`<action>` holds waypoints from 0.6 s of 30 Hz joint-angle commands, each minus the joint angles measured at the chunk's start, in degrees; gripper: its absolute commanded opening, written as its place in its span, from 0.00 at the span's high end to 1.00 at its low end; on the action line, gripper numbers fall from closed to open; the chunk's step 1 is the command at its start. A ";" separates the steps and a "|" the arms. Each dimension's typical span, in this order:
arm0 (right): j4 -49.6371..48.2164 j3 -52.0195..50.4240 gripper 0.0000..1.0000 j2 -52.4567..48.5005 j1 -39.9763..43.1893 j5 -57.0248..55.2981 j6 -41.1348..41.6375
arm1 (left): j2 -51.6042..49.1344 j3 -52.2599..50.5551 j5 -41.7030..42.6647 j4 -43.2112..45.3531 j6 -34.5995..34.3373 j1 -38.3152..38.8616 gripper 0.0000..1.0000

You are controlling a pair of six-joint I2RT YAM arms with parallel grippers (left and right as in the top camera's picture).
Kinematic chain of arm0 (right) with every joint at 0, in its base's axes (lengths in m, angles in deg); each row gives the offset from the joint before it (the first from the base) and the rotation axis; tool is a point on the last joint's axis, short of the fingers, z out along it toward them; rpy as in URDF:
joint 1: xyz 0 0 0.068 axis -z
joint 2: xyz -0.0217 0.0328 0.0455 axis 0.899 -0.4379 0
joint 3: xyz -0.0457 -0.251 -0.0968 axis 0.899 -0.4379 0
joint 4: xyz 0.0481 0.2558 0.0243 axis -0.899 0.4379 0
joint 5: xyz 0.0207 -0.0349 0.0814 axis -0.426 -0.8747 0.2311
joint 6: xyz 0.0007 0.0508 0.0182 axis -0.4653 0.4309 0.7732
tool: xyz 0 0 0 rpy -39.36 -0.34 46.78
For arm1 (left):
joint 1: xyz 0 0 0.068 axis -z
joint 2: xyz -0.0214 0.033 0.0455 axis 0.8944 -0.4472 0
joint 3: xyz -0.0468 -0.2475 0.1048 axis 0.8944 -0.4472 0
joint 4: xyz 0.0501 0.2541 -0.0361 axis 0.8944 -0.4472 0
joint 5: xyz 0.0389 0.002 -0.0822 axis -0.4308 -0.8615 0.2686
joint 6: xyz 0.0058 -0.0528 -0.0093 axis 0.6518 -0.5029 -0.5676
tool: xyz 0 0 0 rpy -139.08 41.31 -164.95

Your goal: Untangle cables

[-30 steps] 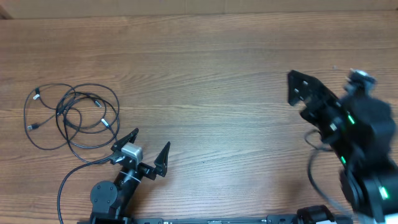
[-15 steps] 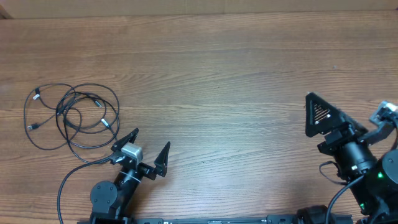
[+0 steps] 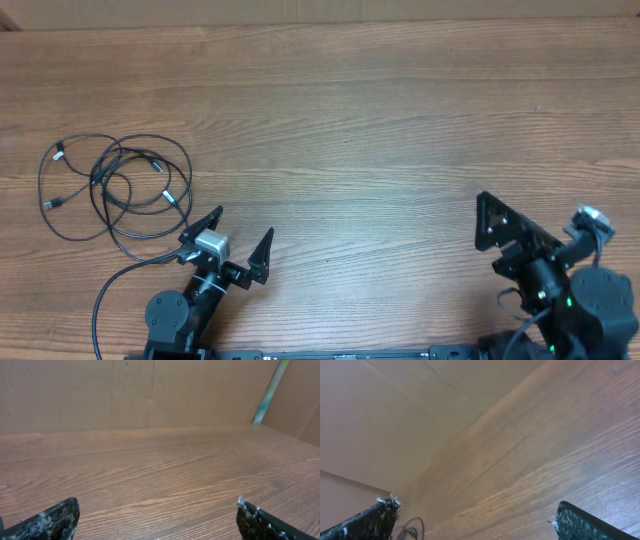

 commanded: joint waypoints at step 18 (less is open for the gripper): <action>-15.30 -14.58 0.00 19.52 0.17 -6.16 -0.11 | 0.66 -0.20 -0.20 -0.04 0.87 0.04 0.00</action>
